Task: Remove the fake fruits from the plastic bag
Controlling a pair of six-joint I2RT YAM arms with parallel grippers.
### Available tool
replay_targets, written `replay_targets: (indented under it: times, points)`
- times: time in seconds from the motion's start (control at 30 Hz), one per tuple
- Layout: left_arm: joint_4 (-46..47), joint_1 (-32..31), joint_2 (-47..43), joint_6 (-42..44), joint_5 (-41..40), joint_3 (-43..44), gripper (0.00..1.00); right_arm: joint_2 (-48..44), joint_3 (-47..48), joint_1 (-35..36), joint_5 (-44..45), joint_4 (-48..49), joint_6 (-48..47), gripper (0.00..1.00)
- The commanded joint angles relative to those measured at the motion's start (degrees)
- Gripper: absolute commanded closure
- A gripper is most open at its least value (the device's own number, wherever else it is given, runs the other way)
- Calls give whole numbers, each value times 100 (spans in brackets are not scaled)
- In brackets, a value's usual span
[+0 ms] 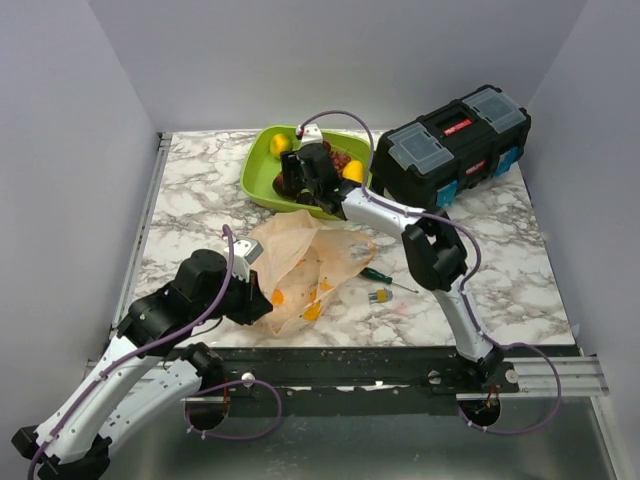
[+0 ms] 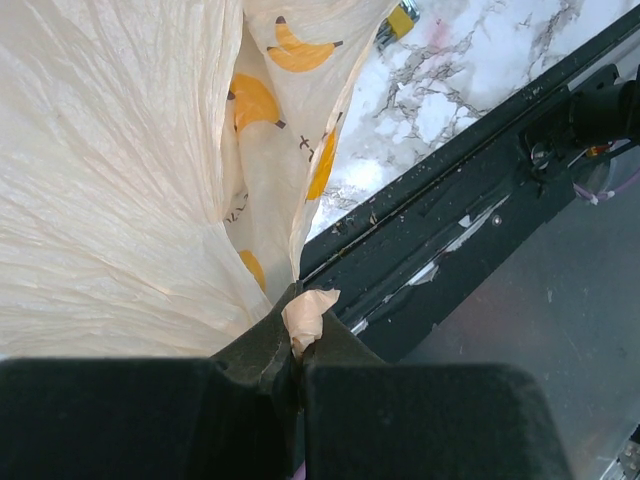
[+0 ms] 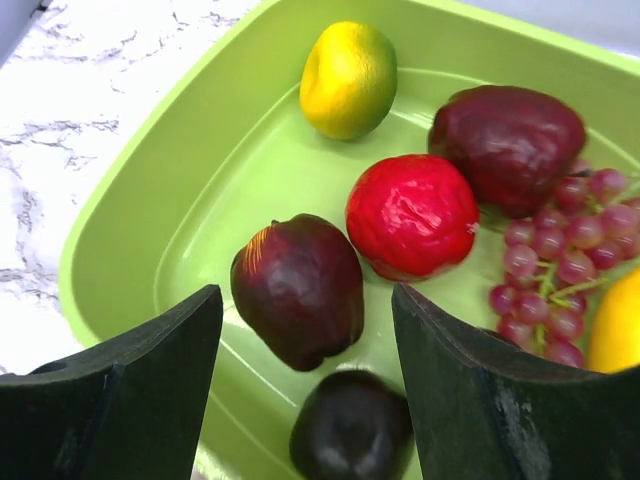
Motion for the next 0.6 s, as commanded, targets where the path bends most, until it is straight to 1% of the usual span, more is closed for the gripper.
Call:
replay_targets:
  times: [0.0, 0.23, 0.4, 0.47, 0.57]
  points:
    - [-67, -34, 39, -1, -116, -7, 100, -894, -695, -19, 256, 110, 177, 30]
    - [-67, -37, 48, -2, -117, -11, 100, -2411, -2427, 24, -150, 368, 366, 30]
    - [-68, -37, 58, 12, -91, -11, 100, -3719, -3900, 108, -831, 795, 364, 29]
    - [-65, -34, 70, 16, -87, -9, 100, -4129, -4264, 122, -1012, 694, 400, 28]
    - [-60, -30, 59, 16, -94, -10, 100, -4561, -4487, 172, -1132, 250, 395, 28]
